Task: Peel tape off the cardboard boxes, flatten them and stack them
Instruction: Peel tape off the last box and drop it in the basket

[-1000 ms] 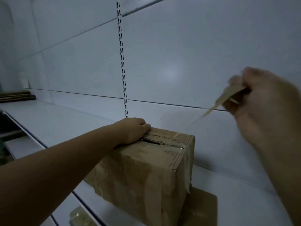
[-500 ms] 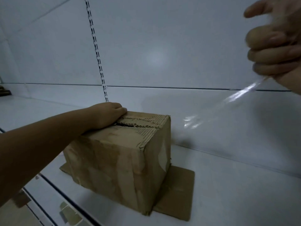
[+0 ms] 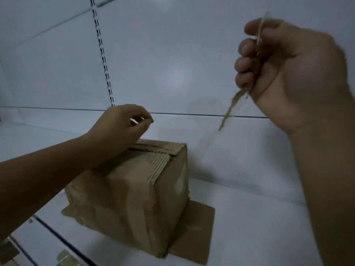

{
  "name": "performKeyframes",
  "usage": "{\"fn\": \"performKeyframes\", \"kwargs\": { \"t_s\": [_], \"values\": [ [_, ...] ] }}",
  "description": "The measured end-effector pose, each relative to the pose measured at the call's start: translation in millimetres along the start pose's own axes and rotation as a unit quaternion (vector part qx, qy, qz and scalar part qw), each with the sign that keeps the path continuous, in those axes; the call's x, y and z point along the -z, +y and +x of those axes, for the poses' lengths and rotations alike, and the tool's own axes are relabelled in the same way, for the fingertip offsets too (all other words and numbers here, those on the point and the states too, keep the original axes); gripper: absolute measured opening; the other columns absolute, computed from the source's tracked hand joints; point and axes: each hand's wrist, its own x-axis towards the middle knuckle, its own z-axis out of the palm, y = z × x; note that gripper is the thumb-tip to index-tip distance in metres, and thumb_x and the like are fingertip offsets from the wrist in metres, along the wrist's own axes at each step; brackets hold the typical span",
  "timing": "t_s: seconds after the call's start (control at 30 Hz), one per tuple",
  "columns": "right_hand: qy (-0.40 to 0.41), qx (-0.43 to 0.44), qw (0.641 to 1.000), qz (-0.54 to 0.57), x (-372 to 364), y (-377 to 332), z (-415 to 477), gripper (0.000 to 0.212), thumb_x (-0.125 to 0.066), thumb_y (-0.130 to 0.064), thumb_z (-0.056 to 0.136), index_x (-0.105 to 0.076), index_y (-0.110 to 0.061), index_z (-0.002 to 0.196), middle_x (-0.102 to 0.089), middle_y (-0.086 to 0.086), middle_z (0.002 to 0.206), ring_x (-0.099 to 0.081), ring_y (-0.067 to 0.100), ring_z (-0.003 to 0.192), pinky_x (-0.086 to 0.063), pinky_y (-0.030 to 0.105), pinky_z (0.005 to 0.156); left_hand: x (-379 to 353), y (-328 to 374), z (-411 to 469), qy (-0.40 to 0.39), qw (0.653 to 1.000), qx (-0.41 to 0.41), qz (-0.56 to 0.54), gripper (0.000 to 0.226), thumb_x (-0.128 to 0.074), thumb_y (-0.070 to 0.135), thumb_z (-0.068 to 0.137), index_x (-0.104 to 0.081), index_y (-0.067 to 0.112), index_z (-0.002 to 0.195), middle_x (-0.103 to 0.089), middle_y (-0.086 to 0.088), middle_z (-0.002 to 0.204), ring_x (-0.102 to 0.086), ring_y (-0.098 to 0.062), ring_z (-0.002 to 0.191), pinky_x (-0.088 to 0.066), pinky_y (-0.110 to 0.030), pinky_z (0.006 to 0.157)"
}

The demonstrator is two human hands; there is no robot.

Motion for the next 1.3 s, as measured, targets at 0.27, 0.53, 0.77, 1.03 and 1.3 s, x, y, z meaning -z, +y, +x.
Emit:
{"fn": "performKeyframes", "kwargs": {
  "t_s": [0.27,0.53,0.77,1.03,1.3],
  "values": [
    [0.049,0.041,0.961,0.268,-4.4,-16.6,-7.3,0.010,-0.039,-0.013,0.073,-0.048,-0.012,0.072,-0.055,0.003,0.060,-0.055,0.015,0.051,-0.043,0.021,0.049,-11.9,108.0,1.4,-0.359,0.880,0.017,-0.310,0.016,-0.055,0.013,0.091,-0.067,0.017,0.101,-0.073,-0.001,0.094,-0.069,-0.019,0.074,-0.054,-0.027,0.055],
    [0.120,0.048,0.985,-0.113,-2.9,-3.8,-2.2,0.035,-0.044,-0.011,0.089,-0.052,-0.020,0.056,-0.068,0.002,0.084,-0.063,0.016,0.094,-0.047,0.037,0.089,14.4,124.2,40.0,-0.100,0.758,0.241,-0.598,0.020,-0.046,0.010,0.096,-0.058,0.006,0.112,-0.059,-0.022,0.117,-0.066,-0.032,0.099,-0.059,-0.039,0.074],
    [-0.090,-0.212,0.943,-0.239,-4.7,26.9,-6.5,0.017,-0.050,-0.033,0.096,-0.048,-0.018,0.104,-0.064,0.007,0.091,-0.057,0.010,0.054,-0.047,0.022,0.046,24.4,124.6,24.8,0.076,0.725,0.157,-0.666,0.037,-0.031,-0.010,0.094,-0.063,0.008,0.098,-0.071,-0.013,0.102,-0.071,-0.026,0.092,-0.059,-0.036,0.077],
    [0.162,-0.023,0.975,-0.150,4.7,28.6,6.7,0.023,-0.054,0.000,0.086,-0.046,-0.020,0.078,-0.040,-0.007,0.044,-0.029,0.006,0.034,-0.023,0.018,0.035,11.9,117.1,-13.6,-0.102,0.962,-0.034,-0.252,0.020,-0.053,0.018,0.093,-0.071,0.025,0.100,-0.062,0.024,0.120,-0.055,0.009,0.109,-0.043,-0.014,0.093],
    [0.305,-0.061,0.928,-0.207,24.7,24.3,-0.7,0.034,-0.052,-0.026,0.093,-0.050,-0.017,0.060,-0.045,-0.002,0.052,-0.038,0.013,0.050,-0.030,0.023,0.048,8.7,135.3,-10.5,-0.161,0.964,-0.152,-0.147,0.030,-0.070,0.036,0.078,-0.061,0.036,0.106,-0.062,0.018,0.103,-0.062,-0.001,0.093,-0.052,-0.020,0.087]
  ]
}}
